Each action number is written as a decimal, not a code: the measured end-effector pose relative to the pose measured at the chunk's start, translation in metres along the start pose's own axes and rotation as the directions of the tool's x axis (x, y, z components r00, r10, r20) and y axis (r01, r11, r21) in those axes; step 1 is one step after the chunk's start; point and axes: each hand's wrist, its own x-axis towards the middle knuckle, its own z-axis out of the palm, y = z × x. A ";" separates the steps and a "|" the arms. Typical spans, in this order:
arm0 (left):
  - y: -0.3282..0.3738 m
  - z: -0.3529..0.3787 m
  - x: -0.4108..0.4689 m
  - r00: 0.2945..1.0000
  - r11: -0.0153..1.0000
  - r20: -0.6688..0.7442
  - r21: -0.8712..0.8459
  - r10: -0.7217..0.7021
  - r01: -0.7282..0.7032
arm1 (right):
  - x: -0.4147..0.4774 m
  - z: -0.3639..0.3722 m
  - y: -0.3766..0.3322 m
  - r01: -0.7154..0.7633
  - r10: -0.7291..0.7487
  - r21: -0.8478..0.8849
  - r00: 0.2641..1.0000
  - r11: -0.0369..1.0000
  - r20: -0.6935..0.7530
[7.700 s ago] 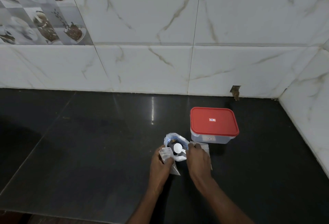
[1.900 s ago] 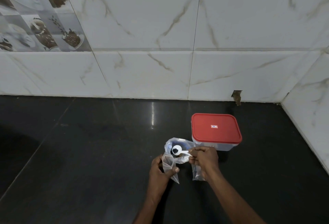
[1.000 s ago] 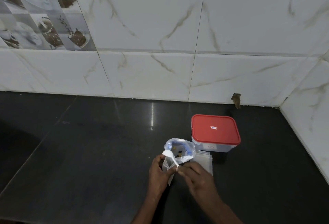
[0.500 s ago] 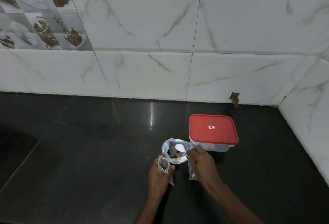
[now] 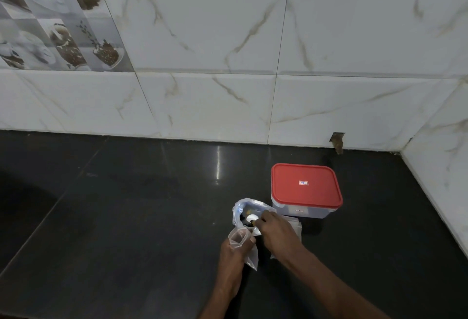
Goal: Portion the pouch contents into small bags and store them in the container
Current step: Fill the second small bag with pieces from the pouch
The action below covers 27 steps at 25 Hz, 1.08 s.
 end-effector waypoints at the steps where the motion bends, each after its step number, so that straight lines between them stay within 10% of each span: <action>1: -0.002 0.000 0.000 1.000 1.000 0.003 -0.006 0.004 -0.004 | 0.002 0.000 -0.003 -0.044 0.043 0.024 0.999 0.999 0.030; 10: 0.004 0.001 0.002 0.998 0.979 0.020 0.193 0.057 -0.060 | 0.026 -0.002 -0.009 -0.399 0.385 0.364 0.916 0.841 0.113; 15: 0.007 -0.005 0.004 0.999 0.985 0.049 0.173 -0.014 0.005 | 0.022 0.000 0.010 -0.569 0.629 0.732 0.736 0.373 0.251; 19: 0.012 -0.013 0.009 0.995 0.955 0.096 0.296 -0.035 0.005 | 0.015 0.005 -0.001 -0.478 0.522 0.514 0.850 0.712 0.068; 27: 0.017 -0.037 0.013 0.992 0.968 0.104 0.245 -0.073 0.046 | 0.010 0.017 -0.022 -0.426 0.425 0.233 0.903 0.874 0.059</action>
